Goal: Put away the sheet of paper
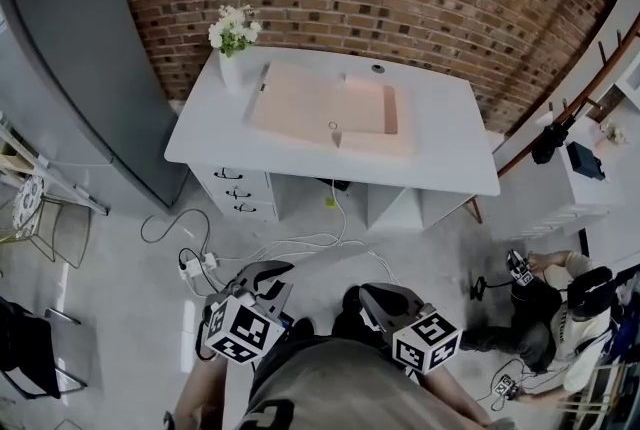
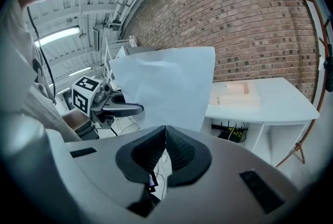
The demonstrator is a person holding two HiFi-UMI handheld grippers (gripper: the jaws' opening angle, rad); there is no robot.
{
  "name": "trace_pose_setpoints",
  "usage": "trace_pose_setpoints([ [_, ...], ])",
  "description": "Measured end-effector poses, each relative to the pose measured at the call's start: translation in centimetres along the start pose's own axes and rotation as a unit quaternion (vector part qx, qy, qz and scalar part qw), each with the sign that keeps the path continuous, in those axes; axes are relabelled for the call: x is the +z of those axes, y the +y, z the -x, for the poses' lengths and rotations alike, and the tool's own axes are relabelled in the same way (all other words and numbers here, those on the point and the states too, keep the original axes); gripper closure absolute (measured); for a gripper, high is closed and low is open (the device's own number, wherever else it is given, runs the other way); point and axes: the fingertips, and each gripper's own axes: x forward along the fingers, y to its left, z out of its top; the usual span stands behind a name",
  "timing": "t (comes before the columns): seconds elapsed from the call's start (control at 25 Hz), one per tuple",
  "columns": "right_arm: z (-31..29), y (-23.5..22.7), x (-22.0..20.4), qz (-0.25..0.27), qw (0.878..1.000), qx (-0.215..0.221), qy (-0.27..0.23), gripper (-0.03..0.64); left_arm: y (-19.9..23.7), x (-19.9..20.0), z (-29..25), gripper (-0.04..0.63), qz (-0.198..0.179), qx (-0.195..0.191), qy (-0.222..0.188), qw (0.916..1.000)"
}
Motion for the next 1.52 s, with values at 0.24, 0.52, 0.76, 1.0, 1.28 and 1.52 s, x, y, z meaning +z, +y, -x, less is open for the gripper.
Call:
trace_pose_setpoints([
  [0.24, -0.3, -2.4, 0.6, -0.009, 1.0, 0.003, 0.002, 0.594, 0.2, 0.7, -2.0, 0.581, -0.003, 0.003, 0.013, 0.9999],
  [0.52, -1.2, -5.3, 2.2, -0.015, 1.0, 0.018, 0.003, 0.594, 1.4, 2.2, -4.7, 0.58, -0.001, 0.006, 0.024, 0.9997],
  [0.76, -2.0, -8.3, 3.8, -0.02, 0.999, 0.033, -0.002, 0.594, 2.7, 3.9, -7.1, 0.58, -0.008, 0.011, 0.038, 0.9992],
  [1.0, -1.9, -12.2, 5.2, -0.039, 0.999, 0.036, -0.014, 0.594, 3.5, 6.2, -10.0, 0.58, -0.024, 0.013, 0.054, 0.9982],
  [1.28, -1.8, -16.6, 6.5, -0.044, 0.997, 0.061, -0.007, 0.594, 4.0, 9.2, -13.3, 0.58, -0.025, 0.029, 0.069, 0.9969],
  [1.52, -2.1, -19.9, 7.1, -0.051, 0.995, 0.084, 0.005, 0.594, 4.4, 10.6, -15.9, 0.58, -0.019, 0.041, 0.085, 0.9954],
])
